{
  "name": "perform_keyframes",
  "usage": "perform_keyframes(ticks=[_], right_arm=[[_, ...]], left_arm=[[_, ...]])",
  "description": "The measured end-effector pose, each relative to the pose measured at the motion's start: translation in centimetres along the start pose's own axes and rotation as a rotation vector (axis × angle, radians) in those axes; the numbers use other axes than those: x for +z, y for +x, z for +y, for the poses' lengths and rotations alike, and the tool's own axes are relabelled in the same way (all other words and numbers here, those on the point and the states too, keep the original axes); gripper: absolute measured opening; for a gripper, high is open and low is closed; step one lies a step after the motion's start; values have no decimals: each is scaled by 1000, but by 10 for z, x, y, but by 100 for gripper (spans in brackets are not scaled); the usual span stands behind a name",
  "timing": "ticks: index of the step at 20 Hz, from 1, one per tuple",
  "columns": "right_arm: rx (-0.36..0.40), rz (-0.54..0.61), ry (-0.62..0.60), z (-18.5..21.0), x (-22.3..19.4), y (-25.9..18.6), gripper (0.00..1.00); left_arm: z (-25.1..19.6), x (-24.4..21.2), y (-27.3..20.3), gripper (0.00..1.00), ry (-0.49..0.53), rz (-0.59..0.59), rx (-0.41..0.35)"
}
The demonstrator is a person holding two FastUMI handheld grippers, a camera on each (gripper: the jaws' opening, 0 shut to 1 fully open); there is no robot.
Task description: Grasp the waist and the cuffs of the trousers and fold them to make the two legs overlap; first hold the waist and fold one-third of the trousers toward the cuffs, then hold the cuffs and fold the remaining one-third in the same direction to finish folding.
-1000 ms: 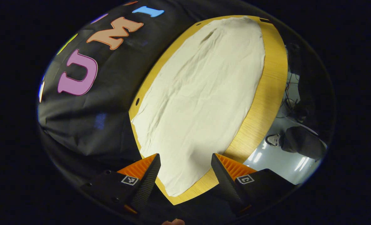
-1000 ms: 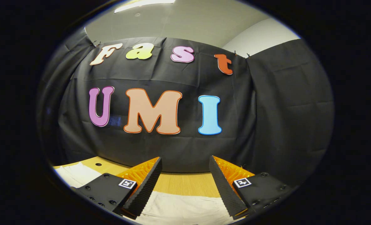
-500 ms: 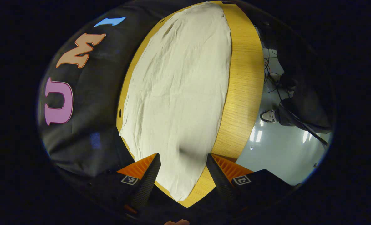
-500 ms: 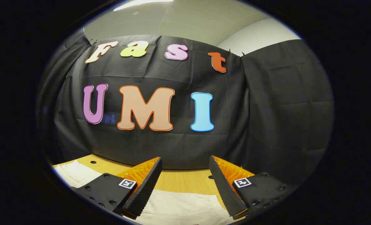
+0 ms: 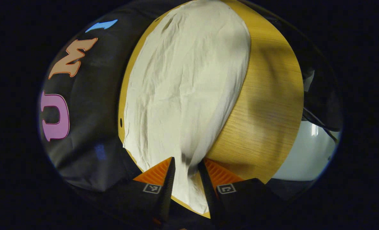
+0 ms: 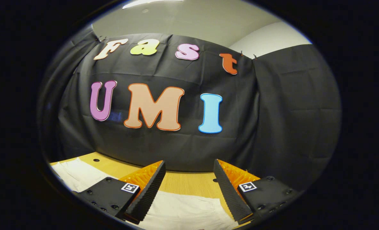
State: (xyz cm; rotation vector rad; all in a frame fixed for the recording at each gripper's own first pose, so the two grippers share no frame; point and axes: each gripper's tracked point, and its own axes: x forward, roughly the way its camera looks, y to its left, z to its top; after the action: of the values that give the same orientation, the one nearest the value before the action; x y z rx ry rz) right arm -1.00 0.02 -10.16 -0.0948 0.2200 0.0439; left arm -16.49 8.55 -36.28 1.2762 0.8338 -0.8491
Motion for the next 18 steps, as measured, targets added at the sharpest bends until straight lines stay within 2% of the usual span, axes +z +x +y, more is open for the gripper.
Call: perform_keyframes(ticks=[2,4,6,11,18], right_arm=[[25,17,-62,1,-7,-3,97],[45,46,-125,-2,-19,-6,97],[68,86,-173,-5,-36,-9,97],[119,181,-346,-25,-79,-26,97],[199,324,-585,-63,-144,-67,97]], left_arm=[[-1,0,2,26,-2,-3,12],[-6,-1,2,12,-23,-1,13],[-7,0,4,5,-25,2,20],[-4,-1,6,2,-18,20,89],[-5,0,7,1,-25,23,103]])
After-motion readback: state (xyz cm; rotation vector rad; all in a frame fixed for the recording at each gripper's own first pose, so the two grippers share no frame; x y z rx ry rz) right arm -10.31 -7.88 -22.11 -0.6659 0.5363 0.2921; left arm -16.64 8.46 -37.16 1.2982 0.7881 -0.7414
